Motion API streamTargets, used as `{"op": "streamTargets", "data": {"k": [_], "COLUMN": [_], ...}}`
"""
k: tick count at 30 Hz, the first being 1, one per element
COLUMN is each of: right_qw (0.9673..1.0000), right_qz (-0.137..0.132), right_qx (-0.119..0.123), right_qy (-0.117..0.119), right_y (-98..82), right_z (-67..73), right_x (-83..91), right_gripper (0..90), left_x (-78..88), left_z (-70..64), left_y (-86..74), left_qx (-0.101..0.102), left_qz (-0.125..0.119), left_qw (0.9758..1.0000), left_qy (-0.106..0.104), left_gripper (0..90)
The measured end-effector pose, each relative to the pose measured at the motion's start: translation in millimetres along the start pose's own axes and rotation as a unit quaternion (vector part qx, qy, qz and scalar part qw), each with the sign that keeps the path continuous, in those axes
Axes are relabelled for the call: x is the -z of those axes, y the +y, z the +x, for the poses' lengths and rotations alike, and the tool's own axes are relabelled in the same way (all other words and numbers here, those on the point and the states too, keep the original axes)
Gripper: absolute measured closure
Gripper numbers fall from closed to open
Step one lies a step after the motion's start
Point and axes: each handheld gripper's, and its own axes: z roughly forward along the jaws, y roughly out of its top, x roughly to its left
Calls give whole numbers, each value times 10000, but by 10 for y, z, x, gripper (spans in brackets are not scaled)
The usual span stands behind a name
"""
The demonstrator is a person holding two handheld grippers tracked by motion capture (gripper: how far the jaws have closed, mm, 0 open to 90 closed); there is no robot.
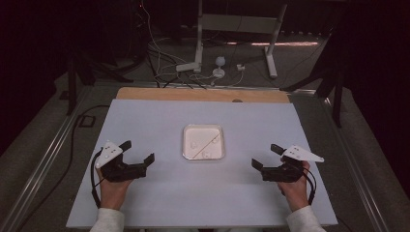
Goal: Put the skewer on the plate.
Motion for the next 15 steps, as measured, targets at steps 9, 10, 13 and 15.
{"op": "streamTargets", "data": {"k": [9,10,13,15], "right_qw": [10000,10000,9999,9999], "right_qz": [-54,-72,-98,-97], "right_qx": [32,1,23,66], "right_qy": [-30,-1,31,37], "right_y": [-53,-57,-63,-69], "right_z": [-32,-36,-41,-50], "right_x": [76,85,100,99], "right_gripper": [0,0,0,0], "left_x": [161,174,184,179], "left_z": [23,25,28,35], "left_y": [-51,-45,-37,-32], "left_qx": [-47,-31,-60,-82], "left_qz": [-202,-239,-284,-294], "left_qw": [9998,9997,9996,9995], "left_qy": [21,17,-2,-7], "left_gripper": [5,5,5,5]}}
